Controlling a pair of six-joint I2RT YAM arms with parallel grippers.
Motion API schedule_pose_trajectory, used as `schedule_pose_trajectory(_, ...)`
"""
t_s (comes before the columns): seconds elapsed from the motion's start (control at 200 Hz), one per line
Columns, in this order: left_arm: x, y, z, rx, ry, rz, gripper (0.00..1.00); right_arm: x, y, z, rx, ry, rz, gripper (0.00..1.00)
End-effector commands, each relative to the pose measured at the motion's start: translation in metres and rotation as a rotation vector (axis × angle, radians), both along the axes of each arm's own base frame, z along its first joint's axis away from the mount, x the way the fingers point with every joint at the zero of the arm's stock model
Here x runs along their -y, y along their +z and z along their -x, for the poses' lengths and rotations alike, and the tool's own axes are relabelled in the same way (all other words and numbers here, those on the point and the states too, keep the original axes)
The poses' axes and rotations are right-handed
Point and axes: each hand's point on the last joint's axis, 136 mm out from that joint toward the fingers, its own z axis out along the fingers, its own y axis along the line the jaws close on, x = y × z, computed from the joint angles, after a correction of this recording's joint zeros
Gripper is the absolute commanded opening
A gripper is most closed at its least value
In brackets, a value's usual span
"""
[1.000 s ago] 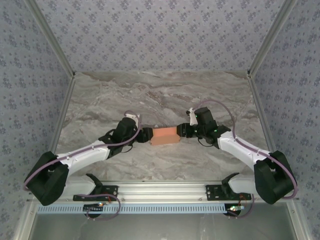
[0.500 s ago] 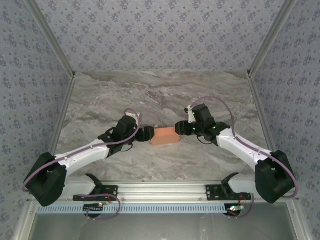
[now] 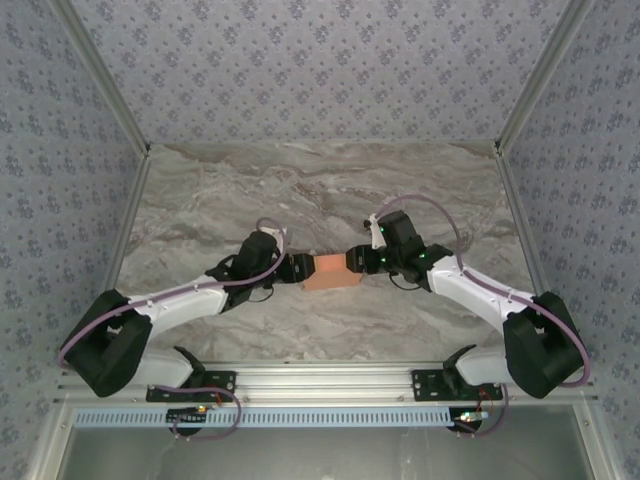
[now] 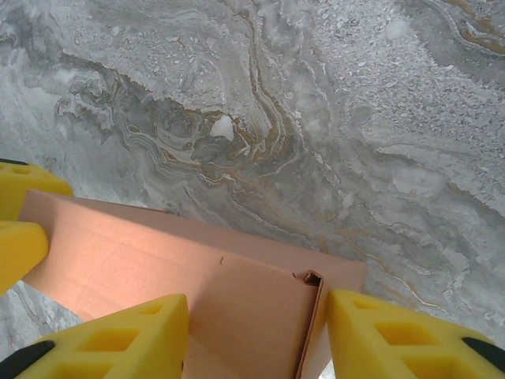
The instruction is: Fold the paper box
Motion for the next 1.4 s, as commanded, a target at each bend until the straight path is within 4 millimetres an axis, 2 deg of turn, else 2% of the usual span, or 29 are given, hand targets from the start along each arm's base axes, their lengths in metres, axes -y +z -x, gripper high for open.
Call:
schedule_pose_trajectory(0.0, 0.010, 0.006, -0.003, 0.012, -0.028, 0.008, 0.57, -0.011, 0.007, 0.000, 0.008, 0.026, -0.041, 0.47)
schedule_pose_trajectory(0.19, 0.017, 0.016, -0.020, 0.049, -0.013, 0.004, 0.56, -0.008, 0.017, -0.017, 0.061, -0.007, -0.054, 0.42)
schedule_pose_trajectory(0.31, 0.024, 0.023, -0.038, 0.072, -0.008, 0.001, 0.56, -0.008, 0.023, -0.030, 0.107, -0.023, -0.049, 0.41)
schedule_pose_trajectory(0.49, 0.030, 0.032, -0.073, 0.099, 0.013, 0.004, 0.55, -0.003, 0.028, -0.061, 0.150, -0.070, -0.046, 0.40)
schedule_pose_trajectory(0.615, 0.033, 0.036, -0.085, 0.116, 0.017, -0.012, 0.55, 0.000, 0.029, -0.073, 0.169, -0.080, -0.042, 0.40)
schedule_pose_trajectory(0.73, 0.034, 0.033, -0.083, 0.114, 0.014, -0.009, 0.55, -0.002, 0.024, -0.070, 0.176, -0.067, -0.036, 0.40)
schedule_pose_trajectory(0.869, 0.032, 0.019, -0.075, 0.097, 0.014, -0.018, 0.55, -0.001, 0.012, -0.060, 0.174, -0.055, -0.008, 0.40)
schedule_pose_trajectory(1.259, 0.031, -0.016, -0.039, 0.070, -0.003, -0.096, 0.57, -0.001, -0.009, -0.024, 0.240, -0.016, 0.137, 0.42)
schedule_pose_trajectory(1.394, 0.033, -0.031, -0.029, 0.047, -0.012, -0.114, 0.57, -0.001, -0.022, -0.012, 0.227, -0.001, 0.150, 0.45)
